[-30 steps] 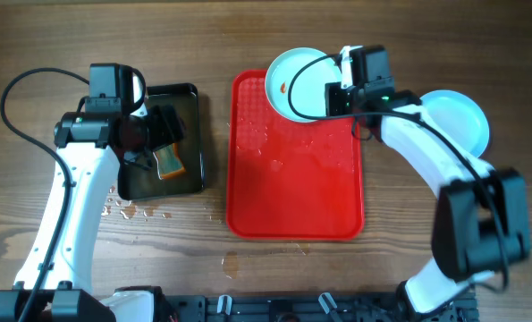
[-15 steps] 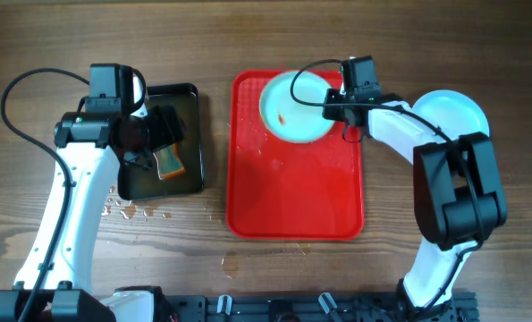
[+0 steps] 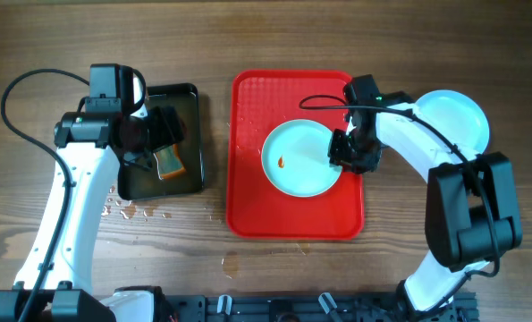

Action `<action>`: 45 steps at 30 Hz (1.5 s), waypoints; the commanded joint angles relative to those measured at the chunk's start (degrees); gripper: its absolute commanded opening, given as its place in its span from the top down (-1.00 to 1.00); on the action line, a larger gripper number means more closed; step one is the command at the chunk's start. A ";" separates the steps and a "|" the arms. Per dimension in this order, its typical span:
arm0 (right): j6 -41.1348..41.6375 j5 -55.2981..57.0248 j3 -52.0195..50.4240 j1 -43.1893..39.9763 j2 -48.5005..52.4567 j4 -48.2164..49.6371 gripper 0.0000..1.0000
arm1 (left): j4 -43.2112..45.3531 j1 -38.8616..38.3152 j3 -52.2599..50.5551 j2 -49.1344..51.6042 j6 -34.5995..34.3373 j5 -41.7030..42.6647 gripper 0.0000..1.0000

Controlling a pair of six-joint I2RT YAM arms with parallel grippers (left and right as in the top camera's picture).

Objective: Clean dirty plates on tray and stack at the side
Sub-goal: 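Grasp the last plate rim with the right gripper, wet sponge in tray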

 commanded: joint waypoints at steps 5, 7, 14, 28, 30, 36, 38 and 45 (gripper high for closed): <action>-21.40 5.14 -1.22 -0.81 -1.03 11.67 0.58 | -0.33 0.26 0.72 -0.44 0.50 0.70 -0.74; -21.40 3.30 -3.45 -0.76 -1.05 15.32 0.58 | -0.31 0.26 0.72 -0.44 0.50 0.68 -0.75; -2.69 -7.23 -5.51 -0.72 -1.07 6.49 0.91 | -0.59 0.26 0.72 -0.44 0.52 0.68 -0.75; -26.40 0.22 -5.53 -0.55 -1.05 13.75 0.54 | 4.07 0.26 -8.31 6.34 0.70 -2.97 -0.69; -25.64 0.20 -5.53 -0.55 -1.05 15.28 0.85 | 4.79 0.26 -8.31 6.32 0.70 -2.97 -0.69; -19.23 0.96 -5.53 -0.55 -1.05 11.93 0.91 | 7.13 0.26 -8.31 6.93 0.74 -4.07 -0.69; -19.26 1.60 -5.53 -0.55 -1.05 12.02 0.91 | 8.02 0.26 -8.31 7.93 1.55 -4.26 -0.66; -19.26 1.53 -5.53 -0.55 -1.05 12.00 0.91 | 14.91 -3.52 -8.31 19.82 2.01 -6.14 -0.23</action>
